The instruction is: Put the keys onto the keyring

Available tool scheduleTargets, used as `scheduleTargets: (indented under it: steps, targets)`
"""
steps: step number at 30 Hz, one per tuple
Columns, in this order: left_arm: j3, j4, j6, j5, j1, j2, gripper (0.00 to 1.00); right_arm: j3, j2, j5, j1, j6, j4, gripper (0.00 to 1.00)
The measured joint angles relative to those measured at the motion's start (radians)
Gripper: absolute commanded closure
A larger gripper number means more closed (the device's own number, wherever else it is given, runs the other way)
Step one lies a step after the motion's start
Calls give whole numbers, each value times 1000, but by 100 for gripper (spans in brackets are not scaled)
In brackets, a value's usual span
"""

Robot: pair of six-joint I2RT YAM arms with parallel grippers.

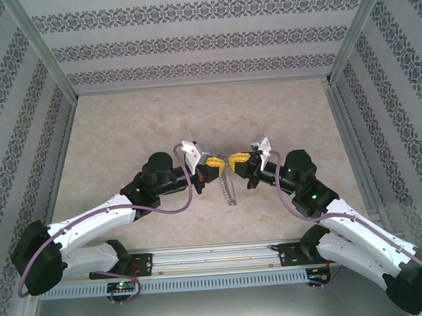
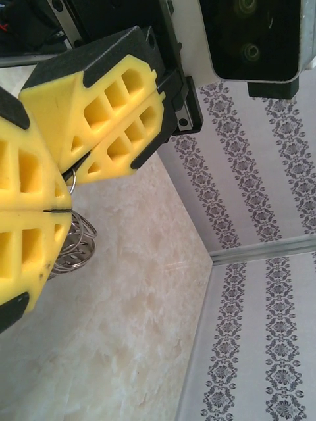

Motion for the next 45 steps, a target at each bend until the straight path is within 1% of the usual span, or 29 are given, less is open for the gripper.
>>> scheduleTargets:
  steps: [14,15,18,19,21,25,28,37,41,45]
  targets:
    - [-8,26,0,5,0,0,100,-9,-4,-98,-44,32,8,100]
    - [-10,31,0,5,0,0,100,-9,-3,-108,-48,37,8,91]
    - [-22,56,0,8,0,0,100,-10,-3,-134,-71,56,7,68]
    - [-26,68,0,9,0,0,100,-12,-4,-143,-86,65,5,63]
    - [-38,94,1,8,0,0,100,-20,-8,-157,-119,75,5,59]
    - [-62,136,10,9,0,0,100,-36,-42,-187,-189,106,0,57]
    - [-74,162,27,17,0,0,100,-36,-62,-208,-219,126,8,57]
    - [-77,243,48,70,10,21,100,-36,-27,-235,-228,188,76,55]
    - [-77,294,6,105,48,54,100,-37,-18,-233,-228,228,130,55]
    - [-87,396,-79,158,111,102,100,-38,-13,-223,-228,262,183,55]
